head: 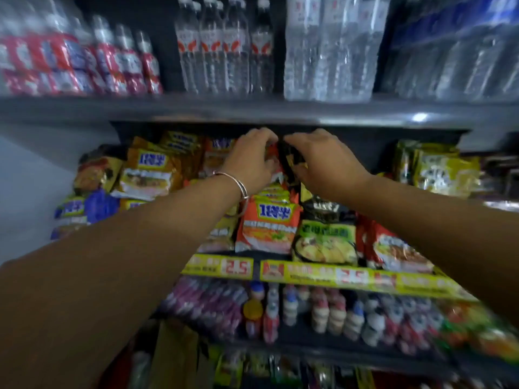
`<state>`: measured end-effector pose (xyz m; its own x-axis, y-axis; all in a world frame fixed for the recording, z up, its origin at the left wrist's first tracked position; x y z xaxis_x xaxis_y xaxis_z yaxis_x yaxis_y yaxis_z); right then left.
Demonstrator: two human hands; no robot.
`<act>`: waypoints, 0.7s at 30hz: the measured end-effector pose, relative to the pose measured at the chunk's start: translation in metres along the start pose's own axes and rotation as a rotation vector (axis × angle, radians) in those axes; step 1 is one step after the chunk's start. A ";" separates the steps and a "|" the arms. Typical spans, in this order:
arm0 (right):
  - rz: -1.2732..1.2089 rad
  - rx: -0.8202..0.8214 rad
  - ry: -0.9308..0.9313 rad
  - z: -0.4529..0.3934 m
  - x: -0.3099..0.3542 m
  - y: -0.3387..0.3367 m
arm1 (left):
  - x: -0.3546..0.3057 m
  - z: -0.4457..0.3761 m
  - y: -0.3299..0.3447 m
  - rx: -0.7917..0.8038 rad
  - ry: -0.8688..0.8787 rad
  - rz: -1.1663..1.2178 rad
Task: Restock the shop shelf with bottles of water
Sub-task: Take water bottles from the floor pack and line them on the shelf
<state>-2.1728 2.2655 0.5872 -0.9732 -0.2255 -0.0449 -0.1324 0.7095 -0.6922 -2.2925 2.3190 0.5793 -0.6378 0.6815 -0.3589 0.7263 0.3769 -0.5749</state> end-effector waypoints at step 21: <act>-0.231 0.675 0.406 0.482 0.020 0.386 | 0.172 0.486 0.338 0.525 -0.316 0.093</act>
<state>-2.1533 2.2132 -0.0281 -0.9445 0.0345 0.3267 -0.3226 0.0914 -0.9421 -2.2815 2.2583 -0.0342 -0.6814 0.4479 -0.5788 0.6102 -0.0889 -0.7872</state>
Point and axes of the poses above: each hand's wrist, its own z-axis away from the middle knuckle, its own y-axis out of the palm, x = y × z, the point moved 3 cm from there along -z, towards the middle knuckle, and after that the axes turned 11 degrees about -x, right-handed, at the moved point
